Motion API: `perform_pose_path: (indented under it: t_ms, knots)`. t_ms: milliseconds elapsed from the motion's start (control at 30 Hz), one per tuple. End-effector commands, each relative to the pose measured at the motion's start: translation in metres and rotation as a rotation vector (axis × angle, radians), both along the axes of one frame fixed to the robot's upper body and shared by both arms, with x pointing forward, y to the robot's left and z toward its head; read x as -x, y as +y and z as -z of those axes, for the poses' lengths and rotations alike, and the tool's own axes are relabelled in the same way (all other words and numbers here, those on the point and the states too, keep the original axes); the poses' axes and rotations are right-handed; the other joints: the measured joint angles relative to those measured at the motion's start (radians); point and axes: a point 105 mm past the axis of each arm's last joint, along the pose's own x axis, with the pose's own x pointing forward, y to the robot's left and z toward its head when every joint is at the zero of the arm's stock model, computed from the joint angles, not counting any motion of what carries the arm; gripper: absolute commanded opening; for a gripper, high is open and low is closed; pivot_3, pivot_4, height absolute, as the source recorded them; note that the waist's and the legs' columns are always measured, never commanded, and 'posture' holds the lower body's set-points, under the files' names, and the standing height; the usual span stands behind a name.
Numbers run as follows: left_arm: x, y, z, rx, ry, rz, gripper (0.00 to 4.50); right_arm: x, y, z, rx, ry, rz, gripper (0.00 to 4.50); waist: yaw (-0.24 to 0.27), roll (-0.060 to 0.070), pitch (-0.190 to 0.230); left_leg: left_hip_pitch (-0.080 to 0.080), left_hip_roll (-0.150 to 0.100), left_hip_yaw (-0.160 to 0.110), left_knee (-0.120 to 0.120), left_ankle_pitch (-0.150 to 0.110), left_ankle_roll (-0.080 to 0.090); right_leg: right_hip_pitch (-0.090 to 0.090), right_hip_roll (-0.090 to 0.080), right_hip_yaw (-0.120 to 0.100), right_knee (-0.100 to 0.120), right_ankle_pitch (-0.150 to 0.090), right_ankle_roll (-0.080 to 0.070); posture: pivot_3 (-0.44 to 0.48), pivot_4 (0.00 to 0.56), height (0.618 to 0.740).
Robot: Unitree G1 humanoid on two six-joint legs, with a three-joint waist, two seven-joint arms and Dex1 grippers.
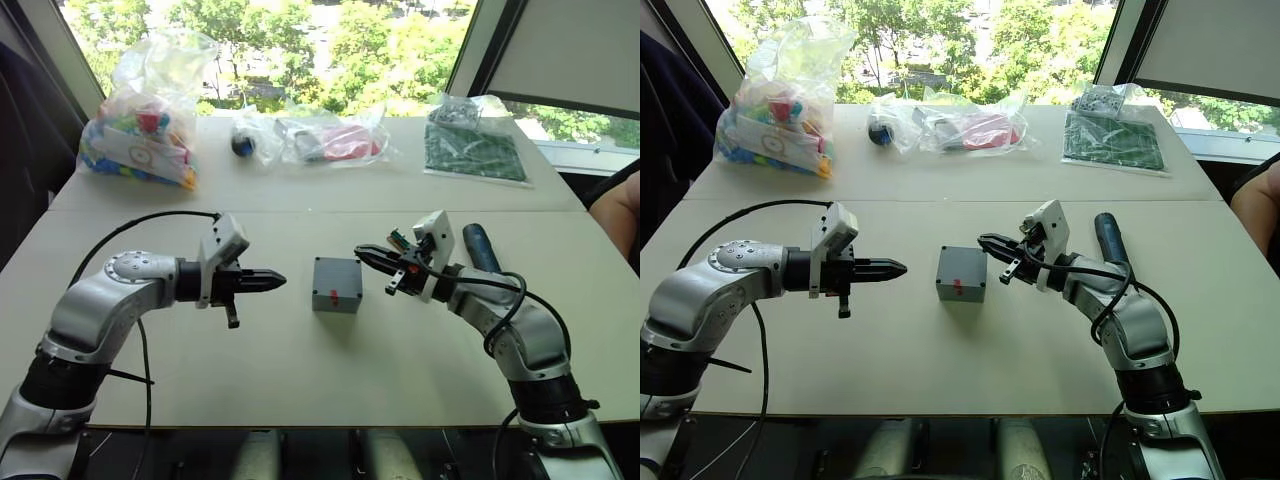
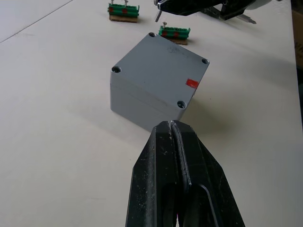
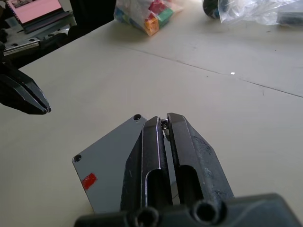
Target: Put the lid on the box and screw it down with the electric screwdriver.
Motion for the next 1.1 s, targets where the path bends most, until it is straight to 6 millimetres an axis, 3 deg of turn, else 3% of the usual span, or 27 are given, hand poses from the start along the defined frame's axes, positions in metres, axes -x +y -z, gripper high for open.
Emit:
perform_pose_path:
  t_ms: [33, 300, 600, 1100]
  knots:
    - [0.003, -0.002, -0.01, 0.013, -0.049, 0.007, 0.0, 0.0, 0.002, -0.008, -0.017, -0.046, 0.002, 0.1, -0.001, 0.0, 0.0, 0.0, 0.0, 0.0, 0.0, 0.0, 0.0, 0.0, 0.001, 0.0, 0.0, 0.0, 0.0, 0.0, 0.15, 0.74]
    - [0.002, -0.007, -0.011, 0.018, -0.05, 0.024, 0.0, 0.001, -0.003, 0.013, 0.052, -0.024, 0.006, 0.1, -0.001, 0.0, 0.0, 0.001, 0.001, -0.001, 0.0, 0.0, 0.0, 0.0, 0.001, 0.0, 0.001, 0.0, 0.0, 0.0, 0.15, 0.74]
    - [0.002, -0.009, -0.009, 0.018, -0.05, 0.028, 0.0, -0.005, -0.004, 0.018, 0.062, -0.029, 0.028, 0.1, -0.003, 0.0, 0.0, 0.001, 0.001, -0.001, 0.0, 0.0, 0.0, 0.0, 0.001, 0.0, 0.001, 0.0, 0.0, 0.0, 0.15, 0.74]
    - [0.003, -0.009, -0.006, 0.023, -0.051, 0.009, 0.0, -0.008, 0.001, 0.004, 0.058, -0.052, -0.013, 0.1, -0.003, 0.0, 0.0, 0.001, 0.001, -0.001, 0.0, 0.0, 0.0, 0.0, 0.001, 0.0, 0.001, 0.001, 0.001, 0.0, 0.15, 0.74]
